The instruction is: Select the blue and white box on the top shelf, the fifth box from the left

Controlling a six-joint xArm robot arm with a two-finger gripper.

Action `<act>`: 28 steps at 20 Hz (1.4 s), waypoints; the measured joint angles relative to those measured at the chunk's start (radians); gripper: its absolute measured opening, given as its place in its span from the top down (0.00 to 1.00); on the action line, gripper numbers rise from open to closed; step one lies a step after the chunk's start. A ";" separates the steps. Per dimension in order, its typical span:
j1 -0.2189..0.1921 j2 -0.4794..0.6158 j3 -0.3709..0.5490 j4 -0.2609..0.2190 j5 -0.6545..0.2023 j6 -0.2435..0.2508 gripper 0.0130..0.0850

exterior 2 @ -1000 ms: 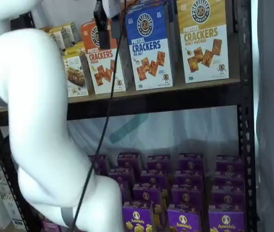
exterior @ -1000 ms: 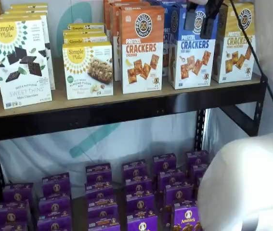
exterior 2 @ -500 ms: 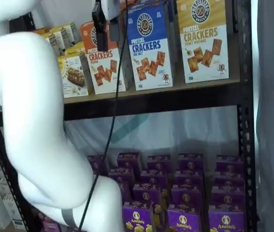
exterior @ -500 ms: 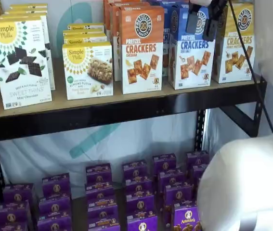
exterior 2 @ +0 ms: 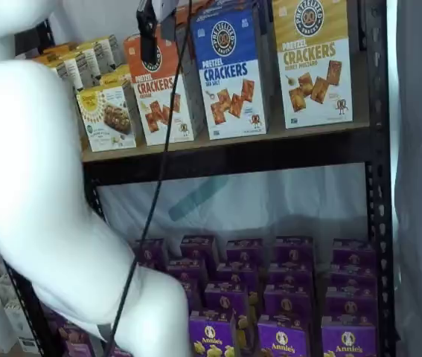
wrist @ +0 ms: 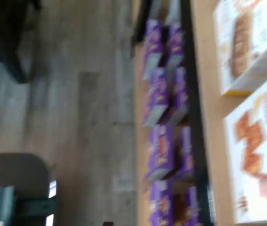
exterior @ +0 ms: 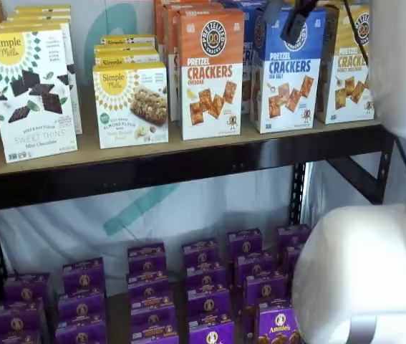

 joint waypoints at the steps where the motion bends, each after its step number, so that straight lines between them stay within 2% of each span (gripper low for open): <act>1: -0.007 -0.013 0.016 0.020 -0.035 0.001 0.00; 5: -0.028 -0.050 0.064 0.084 -0.151 0.004 0.00; 8: -0.029 -0.063 0.082 0.100 -0.218 0.007 0.00; 16: -0.021 -0.026 0.068 0.073 -0.308 -0.013 0.00; 28: -0.029 0.120 -0.033 0.034 -0.329 -0.060 0.00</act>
